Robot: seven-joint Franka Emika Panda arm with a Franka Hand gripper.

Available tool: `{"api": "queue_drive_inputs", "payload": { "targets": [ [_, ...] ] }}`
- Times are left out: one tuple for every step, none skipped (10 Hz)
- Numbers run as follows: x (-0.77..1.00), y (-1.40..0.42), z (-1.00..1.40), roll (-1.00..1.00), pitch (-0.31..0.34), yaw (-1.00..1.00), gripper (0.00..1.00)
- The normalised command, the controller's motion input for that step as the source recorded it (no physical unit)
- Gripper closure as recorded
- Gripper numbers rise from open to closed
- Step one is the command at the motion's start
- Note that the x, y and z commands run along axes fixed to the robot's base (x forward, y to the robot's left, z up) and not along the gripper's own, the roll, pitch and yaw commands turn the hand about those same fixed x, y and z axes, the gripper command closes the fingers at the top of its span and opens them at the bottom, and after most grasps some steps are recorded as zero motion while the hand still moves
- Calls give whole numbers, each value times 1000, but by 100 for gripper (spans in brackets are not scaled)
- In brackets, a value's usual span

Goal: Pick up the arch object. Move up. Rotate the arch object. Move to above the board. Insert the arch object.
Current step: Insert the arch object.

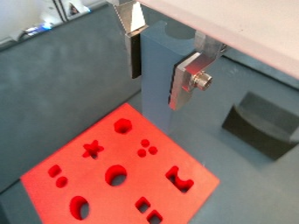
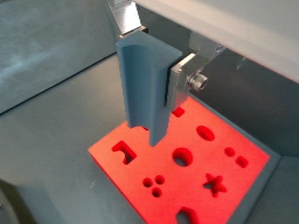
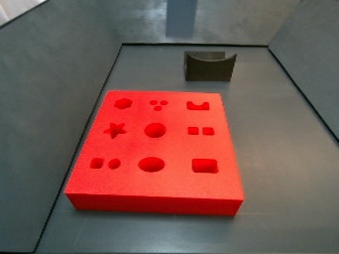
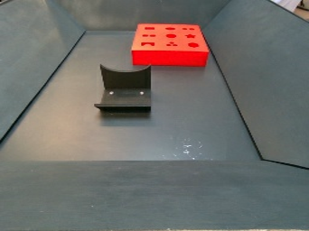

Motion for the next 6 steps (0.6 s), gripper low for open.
{"api": "queue_drive_inputs", "payload": {
  "targets": [
    [660, 0, -629, 0, 53, -169, 100],
    [500, 31, -674, 0, 4, 0, 100],
    [380, 54, -680, 20, 0, 57, 100],
    [309, 51, -694, 17, -10, 66, 100],
    [329, 40, -654, 41, -27, 63, 100],
    [366, 0, -586, 61, -23, 37, 100]
  ]
}}
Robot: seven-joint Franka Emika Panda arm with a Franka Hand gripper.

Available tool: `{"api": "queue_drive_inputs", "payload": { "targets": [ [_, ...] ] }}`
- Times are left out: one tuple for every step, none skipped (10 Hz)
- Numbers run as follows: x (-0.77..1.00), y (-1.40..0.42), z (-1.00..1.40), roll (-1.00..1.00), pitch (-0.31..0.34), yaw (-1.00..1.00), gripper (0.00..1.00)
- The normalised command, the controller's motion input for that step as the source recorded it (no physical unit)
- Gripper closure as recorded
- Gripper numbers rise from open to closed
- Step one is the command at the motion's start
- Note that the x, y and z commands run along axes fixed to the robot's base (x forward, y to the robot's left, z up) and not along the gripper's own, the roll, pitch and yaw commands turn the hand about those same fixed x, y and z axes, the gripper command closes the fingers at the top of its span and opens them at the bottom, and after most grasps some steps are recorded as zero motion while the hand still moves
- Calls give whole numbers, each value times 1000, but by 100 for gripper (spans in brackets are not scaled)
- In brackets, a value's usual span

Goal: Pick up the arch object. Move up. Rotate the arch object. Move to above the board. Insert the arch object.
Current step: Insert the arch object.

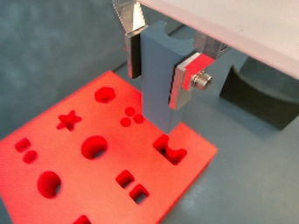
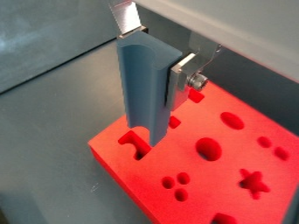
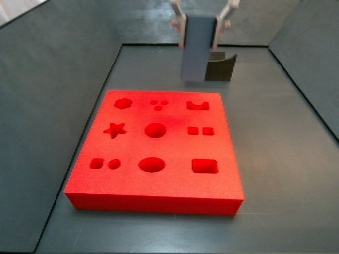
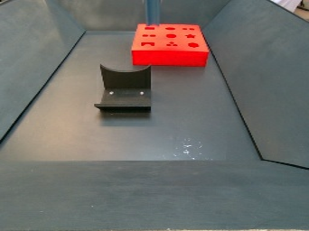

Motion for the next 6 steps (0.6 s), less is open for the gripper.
{"api": "queue_drive_inputs", "payload": {
  "targets": [
    [414, 0, -486, 116, 0, 3, 100],
    [397, 0, -386, 194, 0, 0, 100],
    [291, 0, -346, 277, 0, 0, 100],
    [280, 0, -374, 270, 0, 0, 100],
    [314, -9, -426, 141, 0, 0, 100],
    [186, -3, -371, 56, 0, 0, 100]
  ]
}}
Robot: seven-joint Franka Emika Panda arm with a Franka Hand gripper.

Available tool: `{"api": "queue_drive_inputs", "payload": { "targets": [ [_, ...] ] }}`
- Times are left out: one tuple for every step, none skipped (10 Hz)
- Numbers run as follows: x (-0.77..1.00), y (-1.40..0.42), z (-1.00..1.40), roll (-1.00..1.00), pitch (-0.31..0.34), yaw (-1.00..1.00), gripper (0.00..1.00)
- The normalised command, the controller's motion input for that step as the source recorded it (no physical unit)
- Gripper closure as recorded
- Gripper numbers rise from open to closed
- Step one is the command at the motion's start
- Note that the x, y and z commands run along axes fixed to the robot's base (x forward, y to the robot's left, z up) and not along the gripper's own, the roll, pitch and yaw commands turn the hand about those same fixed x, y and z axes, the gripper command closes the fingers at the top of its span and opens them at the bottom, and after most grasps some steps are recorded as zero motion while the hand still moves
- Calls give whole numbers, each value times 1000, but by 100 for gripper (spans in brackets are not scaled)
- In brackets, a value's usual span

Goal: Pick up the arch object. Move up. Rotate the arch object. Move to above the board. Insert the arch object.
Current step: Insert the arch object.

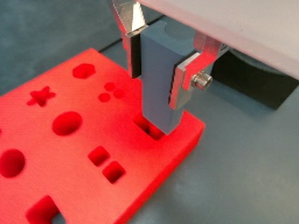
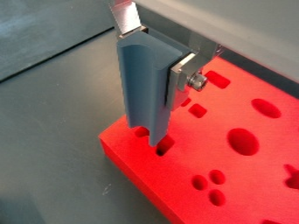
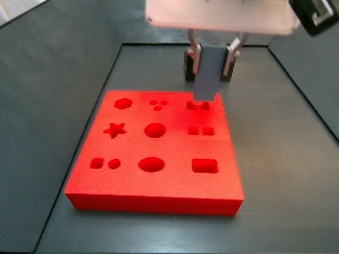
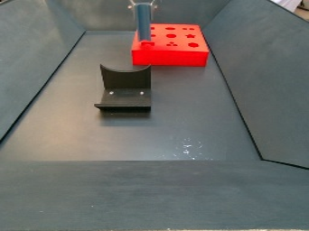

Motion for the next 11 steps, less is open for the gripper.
{"api": "queue_drive_inputs", "payload": {
  "targets": [
    [0, 0, -306, 0, 0, 0, 100],
    [-49, 0, -166, -21, -3, 0, 100],
    [-186, 0, -111, 0, 0, 0, 100],
    [-266, 0, -77, 3, 0, 0, 100],
    [-260, 0, -69, 7, 0, 0, 100],
    [-6, -60, -106, -44, 0, 0, 100],
    [0, -89, -177, -50, 0, 0, 100],
    [151, -106, -217, -76, 0, 0, 100],
    [189, -100, -223, -53, 0, 0, 100],
    [40, -63, -211, -70, 0, 77, 100],
    [37, -31, -254, -73, 0, 111, 100]
  ]
}}
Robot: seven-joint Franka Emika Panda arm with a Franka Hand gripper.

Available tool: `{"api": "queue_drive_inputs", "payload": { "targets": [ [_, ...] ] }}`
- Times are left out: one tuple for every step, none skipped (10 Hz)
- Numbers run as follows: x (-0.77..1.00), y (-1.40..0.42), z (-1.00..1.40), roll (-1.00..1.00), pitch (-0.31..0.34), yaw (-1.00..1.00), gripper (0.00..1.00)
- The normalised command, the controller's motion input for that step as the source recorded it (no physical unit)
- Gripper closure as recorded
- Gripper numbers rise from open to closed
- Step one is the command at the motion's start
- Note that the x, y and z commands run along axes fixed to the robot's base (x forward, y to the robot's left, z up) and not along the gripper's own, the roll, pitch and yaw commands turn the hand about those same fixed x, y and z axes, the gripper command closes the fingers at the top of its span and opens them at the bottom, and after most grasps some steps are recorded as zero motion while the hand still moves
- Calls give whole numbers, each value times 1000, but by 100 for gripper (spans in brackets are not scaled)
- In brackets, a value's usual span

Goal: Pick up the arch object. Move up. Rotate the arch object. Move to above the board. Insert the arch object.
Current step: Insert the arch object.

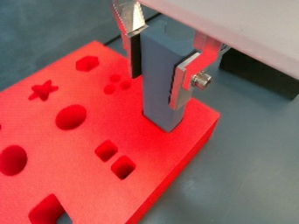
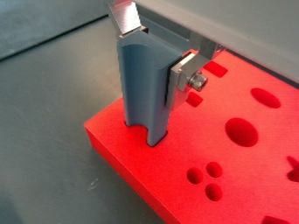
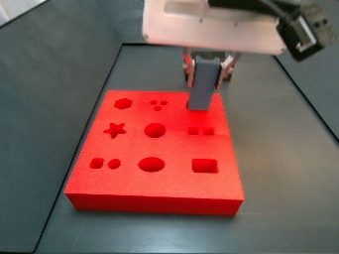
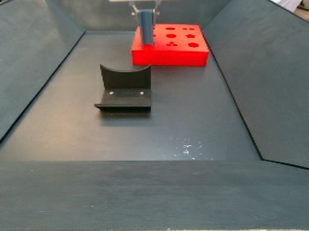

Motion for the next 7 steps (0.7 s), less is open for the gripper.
{"api": "queue_drive_inputs", "payload": {
  "targets": [
    [0, 0, -294, -16, -6, 120, 100],
    [0, 0, -394, 0, -30, 117, 100],
    [0, 0, -437, 0, -19, 71, 100],
    [0, 0, -454, 61, 0, 43, 100],
    [11, -11, -469, 104, 0, 0, 100],
    [0, 0, -243, -120, -73, 0, 100],
    [0, 0, -29, -16, -34, 0, 100]
  ]
}}
